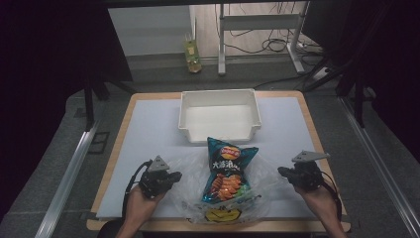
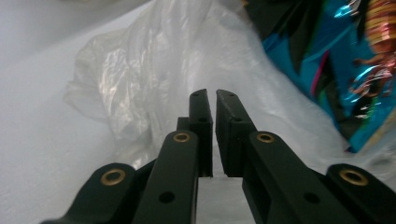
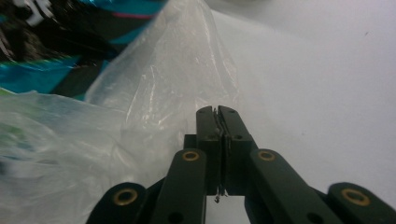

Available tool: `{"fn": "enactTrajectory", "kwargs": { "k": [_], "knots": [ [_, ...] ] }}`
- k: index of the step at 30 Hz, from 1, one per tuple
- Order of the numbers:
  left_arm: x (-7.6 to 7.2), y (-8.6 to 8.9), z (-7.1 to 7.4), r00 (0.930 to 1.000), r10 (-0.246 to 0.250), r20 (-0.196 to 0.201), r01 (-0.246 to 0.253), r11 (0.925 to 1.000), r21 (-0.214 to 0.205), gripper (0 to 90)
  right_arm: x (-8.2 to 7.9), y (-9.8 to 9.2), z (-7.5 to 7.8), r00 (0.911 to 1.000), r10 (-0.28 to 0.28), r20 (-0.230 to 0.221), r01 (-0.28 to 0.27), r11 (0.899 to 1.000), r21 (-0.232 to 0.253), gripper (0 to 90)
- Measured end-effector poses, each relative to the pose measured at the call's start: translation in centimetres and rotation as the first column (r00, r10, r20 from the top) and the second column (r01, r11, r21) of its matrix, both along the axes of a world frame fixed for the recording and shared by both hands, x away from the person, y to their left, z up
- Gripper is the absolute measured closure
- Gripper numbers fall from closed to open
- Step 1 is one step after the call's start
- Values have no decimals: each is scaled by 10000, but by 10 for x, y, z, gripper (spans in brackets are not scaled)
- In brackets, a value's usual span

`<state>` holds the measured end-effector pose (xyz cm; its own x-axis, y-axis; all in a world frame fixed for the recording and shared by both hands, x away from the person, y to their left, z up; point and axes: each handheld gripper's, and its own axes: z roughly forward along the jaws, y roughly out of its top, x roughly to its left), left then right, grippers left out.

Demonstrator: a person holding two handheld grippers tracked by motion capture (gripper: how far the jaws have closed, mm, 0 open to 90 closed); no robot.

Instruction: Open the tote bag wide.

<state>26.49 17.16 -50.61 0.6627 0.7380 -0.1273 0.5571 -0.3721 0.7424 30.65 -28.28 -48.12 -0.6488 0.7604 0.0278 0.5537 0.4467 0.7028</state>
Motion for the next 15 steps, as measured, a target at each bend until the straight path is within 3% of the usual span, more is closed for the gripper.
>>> {"fn": "enactTrajectory", "kwargs": {
  "k": [4,7,15],
  "knots": [
    [-10,0,9,9977,-64,678,89,9993,-364,799,-6,-3,9,9998,-9,213,6,9999,156,806],
    [-18,1,12,9954,-121,950,190,9972,-728,758,-11,-2,16,9996,77,281,-84,9996,263,758],
    [-34,3,13,9918,-149,1269,281,9943,-1028,631,-24,7,33,9962,466,737,-471,9989,54,651]
  ]
}}
